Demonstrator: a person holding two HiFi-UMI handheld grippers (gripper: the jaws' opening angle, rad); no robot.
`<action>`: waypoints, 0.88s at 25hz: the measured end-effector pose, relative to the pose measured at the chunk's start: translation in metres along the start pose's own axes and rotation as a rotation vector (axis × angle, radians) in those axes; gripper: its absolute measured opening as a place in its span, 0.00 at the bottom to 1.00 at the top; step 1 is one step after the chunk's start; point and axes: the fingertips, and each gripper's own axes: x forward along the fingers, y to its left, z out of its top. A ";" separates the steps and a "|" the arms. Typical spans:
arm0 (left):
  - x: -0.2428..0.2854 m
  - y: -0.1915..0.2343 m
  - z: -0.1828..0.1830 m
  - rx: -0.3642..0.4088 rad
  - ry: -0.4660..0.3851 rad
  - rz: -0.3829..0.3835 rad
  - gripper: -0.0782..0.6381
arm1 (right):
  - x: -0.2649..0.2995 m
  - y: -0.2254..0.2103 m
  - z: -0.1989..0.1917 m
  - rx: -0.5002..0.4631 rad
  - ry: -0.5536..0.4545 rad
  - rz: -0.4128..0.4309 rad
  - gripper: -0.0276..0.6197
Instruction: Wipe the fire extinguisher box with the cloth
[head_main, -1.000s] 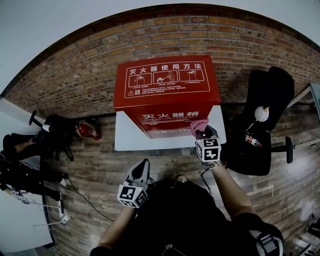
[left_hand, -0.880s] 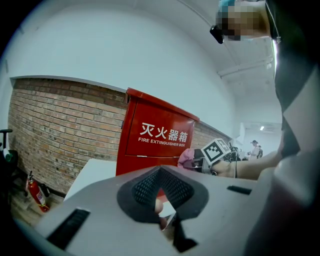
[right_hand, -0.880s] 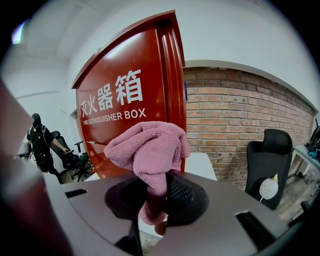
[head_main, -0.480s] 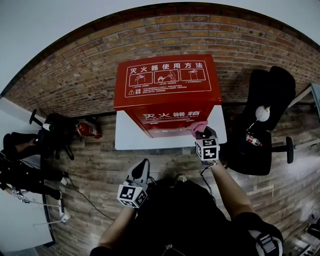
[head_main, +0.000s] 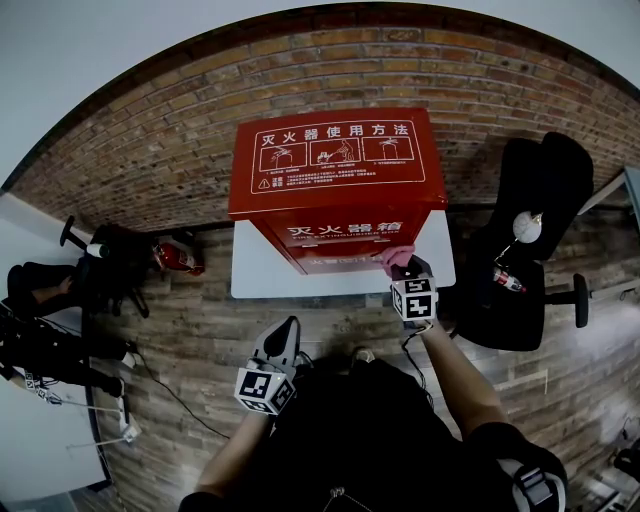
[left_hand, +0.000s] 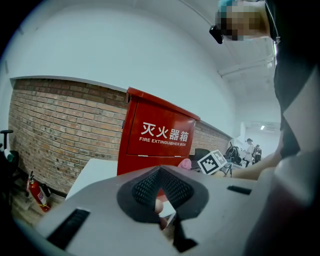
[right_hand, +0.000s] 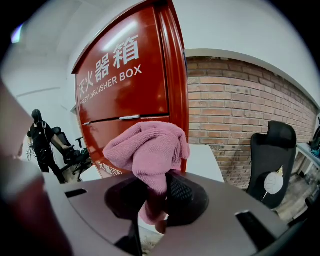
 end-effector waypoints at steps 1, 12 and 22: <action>0.000 0.000 0.001 0.000 -0.001 0.001 0.14 | 0.001 0.000 -0.002 -0.001 0.001 0.002 0.18; 0.005 0.003 0.002 -0.002 0.001 0.005 0.14 | 0.022 0.002 -0.031 -0.018 0.018 0.022 0.18; 0.006 0.007 -0.001 -0.004 -0.003 0.021 0.14 | 0.039 -0.006 -0.062 -0.009 0.076 0.022 0.18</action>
